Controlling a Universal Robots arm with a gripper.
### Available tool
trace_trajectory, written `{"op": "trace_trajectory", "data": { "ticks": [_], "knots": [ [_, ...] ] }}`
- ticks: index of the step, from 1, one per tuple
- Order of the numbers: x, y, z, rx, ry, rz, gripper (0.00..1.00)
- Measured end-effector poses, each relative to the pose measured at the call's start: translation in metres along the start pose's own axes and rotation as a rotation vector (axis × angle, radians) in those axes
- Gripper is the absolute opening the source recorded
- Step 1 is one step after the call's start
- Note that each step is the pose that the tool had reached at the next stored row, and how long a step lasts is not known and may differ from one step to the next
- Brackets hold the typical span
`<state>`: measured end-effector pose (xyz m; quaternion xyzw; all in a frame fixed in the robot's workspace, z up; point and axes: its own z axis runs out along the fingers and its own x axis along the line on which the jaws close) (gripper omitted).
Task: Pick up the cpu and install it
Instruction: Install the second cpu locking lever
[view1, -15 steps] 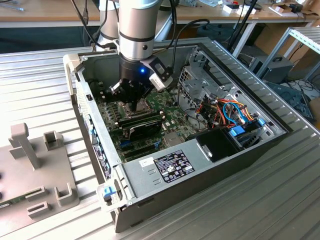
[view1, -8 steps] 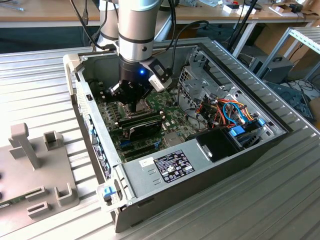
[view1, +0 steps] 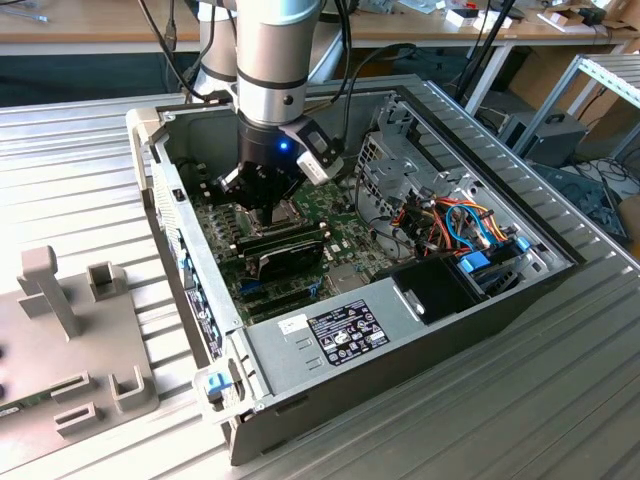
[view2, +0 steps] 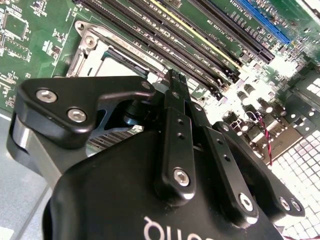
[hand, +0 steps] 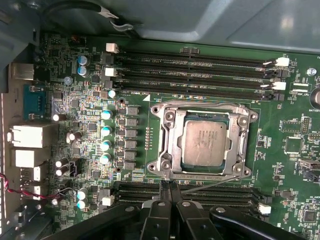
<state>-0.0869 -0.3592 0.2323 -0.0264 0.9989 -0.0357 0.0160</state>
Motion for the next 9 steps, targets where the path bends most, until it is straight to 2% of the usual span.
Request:
{"op": "trace_trajectory", "data": {
  "ticks": [9],
  "knots": [
    [0.0001,0.0002,0.0019,0.0002,-0.0001,0.0,0.11]
  ]
}}
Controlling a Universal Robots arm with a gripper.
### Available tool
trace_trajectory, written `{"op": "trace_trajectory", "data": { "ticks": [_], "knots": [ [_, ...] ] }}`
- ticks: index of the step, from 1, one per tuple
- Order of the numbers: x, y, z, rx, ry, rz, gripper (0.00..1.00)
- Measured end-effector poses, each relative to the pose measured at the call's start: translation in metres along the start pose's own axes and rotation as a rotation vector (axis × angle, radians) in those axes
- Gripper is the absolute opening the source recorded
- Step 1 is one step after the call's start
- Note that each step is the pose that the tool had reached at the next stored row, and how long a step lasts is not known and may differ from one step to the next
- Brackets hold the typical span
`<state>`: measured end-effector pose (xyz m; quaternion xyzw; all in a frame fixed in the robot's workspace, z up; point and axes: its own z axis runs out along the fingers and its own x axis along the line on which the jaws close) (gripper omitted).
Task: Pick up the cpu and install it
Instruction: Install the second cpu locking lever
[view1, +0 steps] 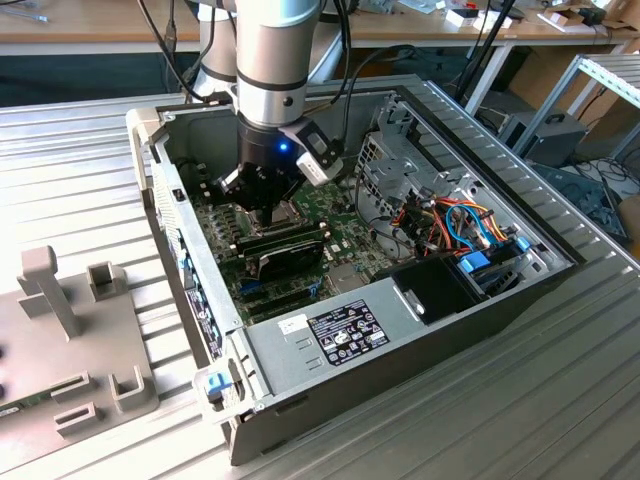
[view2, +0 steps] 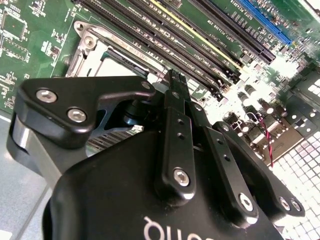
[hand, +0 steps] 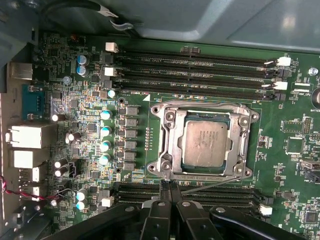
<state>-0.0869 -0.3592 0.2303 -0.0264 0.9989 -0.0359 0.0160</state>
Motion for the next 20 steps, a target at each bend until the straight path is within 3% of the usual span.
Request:
{"op": "trace_trajectory", "data": {
  "ticks": [7,14,20],
  "knots": [
    [0.0003,0.0001,0.0009,0.0,-0.0002,0.0,0.11],
    [0.0047,0.0008,0.0078,0.0002,0.0,0.0,0.11],
    [0.0053,0.0009,0.0088,0.0,-0.0003,0.0,0.11]
  ]
}}
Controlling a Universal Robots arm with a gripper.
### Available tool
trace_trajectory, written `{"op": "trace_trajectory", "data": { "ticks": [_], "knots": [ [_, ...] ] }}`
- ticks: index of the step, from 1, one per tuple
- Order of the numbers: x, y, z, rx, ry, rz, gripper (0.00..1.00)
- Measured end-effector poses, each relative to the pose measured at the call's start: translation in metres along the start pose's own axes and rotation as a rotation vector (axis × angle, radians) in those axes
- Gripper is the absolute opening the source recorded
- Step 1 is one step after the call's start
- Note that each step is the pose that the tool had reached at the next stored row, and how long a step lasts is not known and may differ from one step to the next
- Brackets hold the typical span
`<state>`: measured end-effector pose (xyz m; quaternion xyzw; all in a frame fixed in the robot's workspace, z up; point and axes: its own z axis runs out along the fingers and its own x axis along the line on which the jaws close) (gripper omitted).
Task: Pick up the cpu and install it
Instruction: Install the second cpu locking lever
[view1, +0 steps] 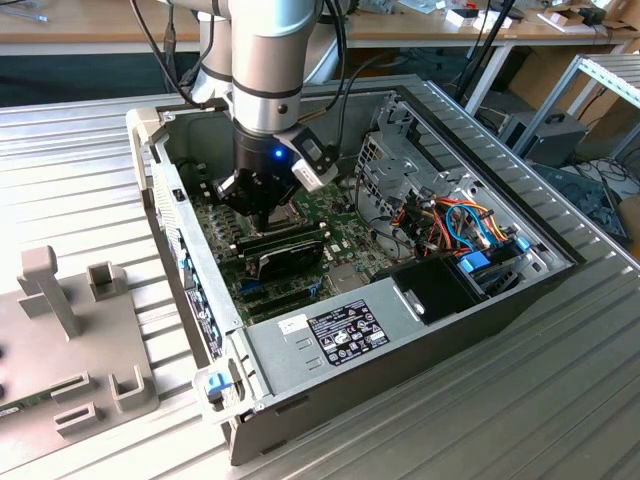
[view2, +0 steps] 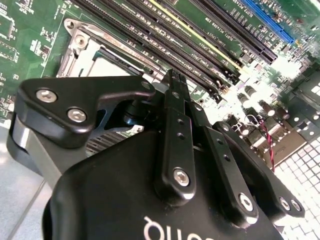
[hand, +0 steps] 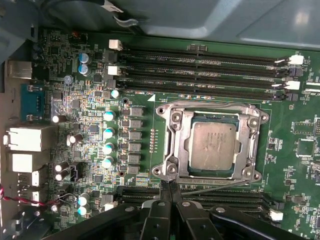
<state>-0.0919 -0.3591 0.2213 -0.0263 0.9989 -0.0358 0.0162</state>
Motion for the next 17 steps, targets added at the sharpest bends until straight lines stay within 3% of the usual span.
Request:
{"op": "trace_trajectory", "data": {
  "ticks": [9,17],
  "knots": [
    [0.0056,0.0006,0.0051,0.0002,0.0003,0.0,0.11],
    [0.0061,0.0009,0.0075,0.0001,0.0001,0.0,0.11]
  ]
}}
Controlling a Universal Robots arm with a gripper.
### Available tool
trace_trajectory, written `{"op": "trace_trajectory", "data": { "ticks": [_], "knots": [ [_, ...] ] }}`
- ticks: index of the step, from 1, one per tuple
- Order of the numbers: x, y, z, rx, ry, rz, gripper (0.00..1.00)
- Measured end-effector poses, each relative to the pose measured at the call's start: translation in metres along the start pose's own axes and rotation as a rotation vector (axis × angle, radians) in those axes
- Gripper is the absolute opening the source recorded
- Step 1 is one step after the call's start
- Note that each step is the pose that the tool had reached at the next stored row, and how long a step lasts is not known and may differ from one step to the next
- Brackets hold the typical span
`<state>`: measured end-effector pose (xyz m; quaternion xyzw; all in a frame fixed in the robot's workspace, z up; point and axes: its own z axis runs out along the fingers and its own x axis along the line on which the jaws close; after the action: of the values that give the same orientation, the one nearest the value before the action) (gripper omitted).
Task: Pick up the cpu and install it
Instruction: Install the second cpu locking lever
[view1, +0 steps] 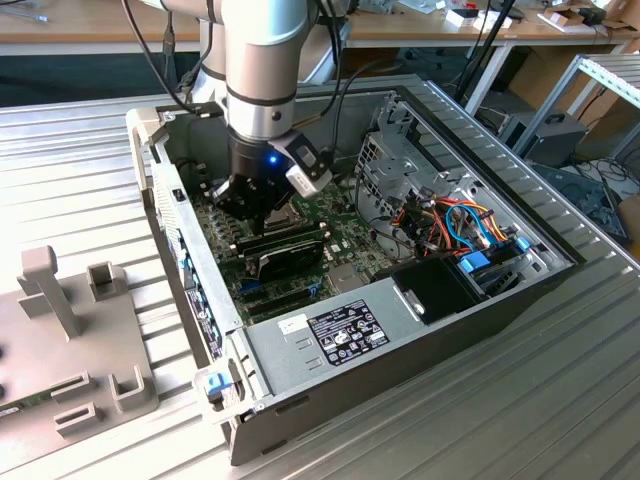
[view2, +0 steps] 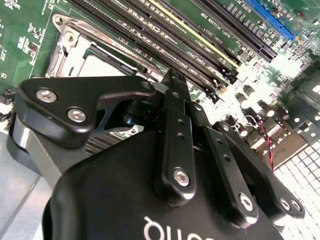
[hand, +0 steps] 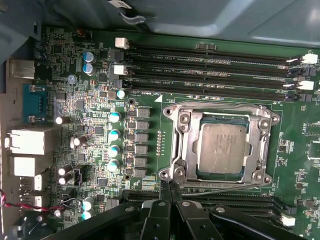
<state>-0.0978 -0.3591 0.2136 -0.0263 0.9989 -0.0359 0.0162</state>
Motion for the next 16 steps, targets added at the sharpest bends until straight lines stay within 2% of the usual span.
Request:
{"op": "trace_trajectory", "data": {
  "ticks": [16],
  "knots": [
    [0.0018,0.0003,0.0039,-0.0001,0.0003,0.0,0.11]
  ]
}}
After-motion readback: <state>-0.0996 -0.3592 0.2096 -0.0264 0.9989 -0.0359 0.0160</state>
